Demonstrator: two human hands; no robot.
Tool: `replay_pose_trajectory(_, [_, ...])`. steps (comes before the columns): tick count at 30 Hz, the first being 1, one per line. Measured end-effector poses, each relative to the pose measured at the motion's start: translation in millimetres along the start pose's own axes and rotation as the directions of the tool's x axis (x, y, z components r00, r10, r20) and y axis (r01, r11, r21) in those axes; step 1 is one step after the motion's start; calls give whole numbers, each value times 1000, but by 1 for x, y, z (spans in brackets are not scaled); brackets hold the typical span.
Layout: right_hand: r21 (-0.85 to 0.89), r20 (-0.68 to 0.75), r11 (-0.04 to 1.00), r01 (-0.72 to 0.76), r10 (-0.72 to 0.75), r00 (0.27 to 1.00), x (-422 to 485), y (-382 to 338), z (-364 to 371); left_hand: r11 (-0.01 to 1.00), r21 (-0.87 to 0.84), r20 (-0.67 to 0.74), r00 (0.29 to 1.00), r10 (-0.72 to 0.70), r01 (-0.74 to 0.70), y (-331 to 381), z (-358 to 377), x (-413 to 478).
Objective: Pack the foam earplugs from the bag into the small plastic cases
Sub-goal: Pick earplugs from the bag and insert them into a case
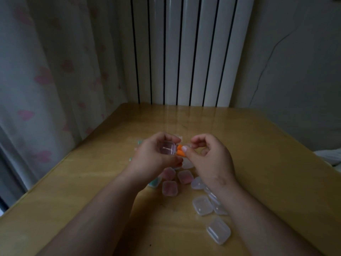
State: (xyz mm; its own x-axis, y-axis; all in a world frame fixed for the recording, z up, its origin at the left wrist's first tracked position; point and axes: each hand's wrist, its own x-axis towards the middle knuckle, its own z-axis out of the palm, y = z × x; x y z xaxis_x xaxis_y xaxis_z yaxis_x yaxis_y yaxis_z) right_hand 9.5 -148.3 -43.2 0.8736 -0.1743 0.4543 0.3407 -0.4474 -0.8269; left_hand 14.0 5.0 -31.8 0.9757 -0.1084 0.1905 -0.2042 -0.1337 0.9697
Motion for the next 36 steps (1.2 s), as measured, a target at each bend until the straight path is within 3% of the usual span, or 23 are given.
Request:
replay_pose_trajectory(6, [171, 108, 975, -139, 121, 987, -3, -7, 0, 999, 24, 35, 999, -22, 21, 2, -4, -1])
replay_pose_trajectory(9, [206, 56, 964, -170, 161, 985, -2, -8, 0, 974, -215, 50, 997, -57, 67, 8, -5, -2])
replay_pose_trajectory(11, [237, 31, 950, -203, 201, 979, -2, -8, -2, 895, -429, 98, 991, -93, 126, 10, -6, -1])
replay_pose_trajectory(13, [286, 36, 929, -235, 234, 971, -1, -9, -3, 837, -524, 154, 984, -87, 156, 9, -8, -1])
replay_pose_trajectory(16, [295, 53, 915, -274, 270, 961, -1, -9, -5, 865, -480, 207, 977, -49, 145, 6, -8, -1])
replay_pose_trajectory(24, [529, 210, 754, -390, 329, 921, -4, -10, -2, 952, -295, 134, 990, -45, 83, 2, -7, 0])
replay_pose_trajectory(30, [232, 204, 919, -320, 276, 939, -3, -11, -8, 974, -223, 96, 995, -29, 50, 2, -9, 1])
replay_pose_trajectory(36, [-25, 195, 992, -127, 130, 972, -1, -7, -15, 976, -209, -126, 989, -81, 54, 1, -15, 7])
